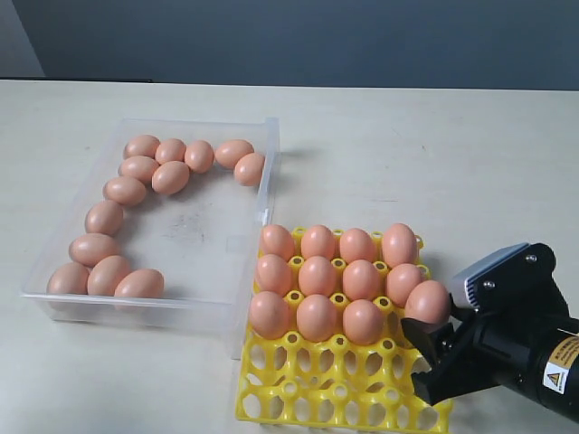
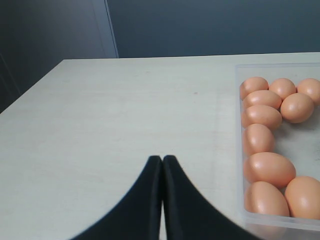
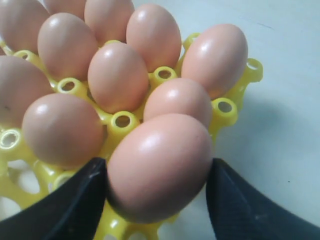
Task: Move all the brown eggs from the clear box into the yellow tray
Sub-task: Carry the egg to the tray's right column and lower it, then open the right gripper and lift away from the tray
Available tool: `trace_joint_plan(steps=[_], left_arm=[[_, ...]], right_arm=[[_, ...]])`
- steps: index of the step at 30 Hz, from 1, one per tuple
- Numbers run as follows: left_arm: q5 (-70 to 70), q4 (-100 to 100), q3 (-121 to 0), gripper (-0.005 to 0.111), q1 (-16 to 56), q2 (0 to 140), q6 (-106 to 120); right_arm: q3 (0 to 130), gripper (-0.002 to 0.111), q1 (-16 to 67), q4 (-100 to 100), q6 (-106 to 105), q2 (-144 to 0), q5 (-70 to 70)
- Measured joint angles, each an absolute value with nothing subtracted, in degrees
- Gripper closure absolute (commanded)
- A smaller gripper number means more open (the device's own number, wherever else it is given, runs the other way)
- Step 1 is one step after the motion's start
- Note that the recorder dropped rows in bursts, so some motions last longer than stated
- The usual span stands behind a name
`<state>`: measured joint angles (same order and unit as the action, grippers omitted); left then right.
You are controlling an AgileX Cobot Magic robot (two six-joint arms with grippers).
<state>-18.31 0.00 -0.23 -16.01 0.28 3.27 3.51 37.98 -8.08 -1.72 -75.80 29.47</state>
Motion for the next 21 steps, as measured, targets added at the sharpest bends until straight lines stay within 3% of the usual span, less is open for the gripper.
trace_joint_plan(steps=[9,11,14,21], left_arm=[[-18.31,0.00,-0.23,0.106,-16.01,0.28,3.27],[-18.31,0.00,-0.23,0.106,-16.01,0.28,3.27],[-18.31,0.00,-0.23,0.106,-16.01,0.28,3.27],[-18.31,0.00,-0.23,0.106,-16.01,0.28,3.27]], right_arm=[[3.51,0.059,37.98,-4.66,0.00,-75.80,29.58],[3.51,0.054,37.98,-4.19,0.00,-75.80,29.58],[3.51,0.037,37.98,-4.07,1.07,-75.80,29.44],[3.51,0.037,37.98,-3.98,1.37,-75.80,29.35]])
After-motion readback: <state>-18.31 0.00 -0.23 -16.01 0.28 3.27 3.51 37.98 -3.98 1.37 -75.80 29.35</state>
